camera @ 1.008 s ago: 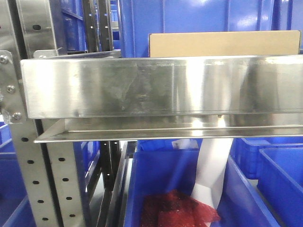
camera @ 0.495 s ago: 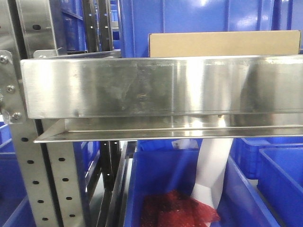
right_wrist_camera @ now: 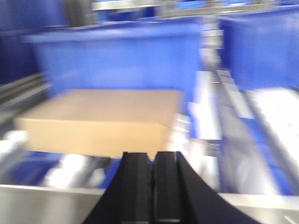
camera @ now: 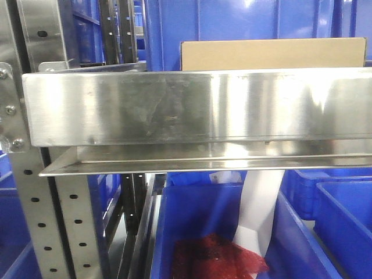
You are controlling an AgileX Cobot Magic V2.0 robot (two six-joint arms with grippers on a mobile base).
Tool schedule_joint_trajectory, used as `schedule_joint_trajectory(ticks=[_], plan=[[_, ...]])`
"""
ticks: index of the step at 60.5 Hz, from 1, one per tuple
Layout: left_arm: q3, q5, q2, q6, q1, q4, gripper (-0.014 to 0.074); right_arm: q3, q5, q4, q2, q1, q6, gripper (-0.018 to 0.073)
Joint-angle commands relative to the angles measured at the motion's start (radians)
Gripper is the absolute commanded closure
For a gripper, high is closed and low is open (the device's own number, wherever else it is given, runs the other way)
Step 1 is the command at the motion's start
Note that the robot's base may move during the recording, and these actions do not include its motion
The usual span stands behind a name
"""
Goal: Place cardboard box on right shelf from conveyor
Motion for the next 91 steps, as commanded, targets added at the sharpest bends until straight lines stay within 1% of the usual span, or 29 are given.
schedule_joint_trajectory(ticks=[1, 8, 14, 25, 29, 35, 91], plan=[[0.008, -0.084, -0.013, 0.0, -0.007, -0.006, 0.0713, 0.062, -0.116, -0.009, -0.062, -0.061, -0.01, 0.0503], [0.008, -0.084, -0.013, 0.0, -0.007, -0.006, 0.0712, 0.171, -0.182, -0.009, -0.156, -0.096, -0.01, 0.0503], [0.008, -0.084, -0.013, 0.0, -0.007, -0.006, 0.0713, 0.261, -0.242, -0.009, -0.232, -0.099, -0.01, 0.0503], [0.008, -0.084, -0.013, 0.0, -0.007, -0.006, 0.0713, 0.39, -0.259, -0.009, -0.339, -0.099, -0.01, 0.0503], [0.008, -0.084, -0.013, 0.0, -0.007, -0.006, 0.0713, 0.389, -0.224, -0.01, -0.333, -0.099, -0.01, 0.0503], [0.008, -0.084, -0.013, 0.0, -0.007, -0.006, 0.0713, 0.389, -0.206, -0.013, -0.335, -0.099, -0.01, 0.0503], [0.008, -0.084, -0.013, 0.0, -0.007, -0.006, 0.0713, 0.389, -0.206, -0.013, -0.335, -0.099, -0.01, 0.0503]])
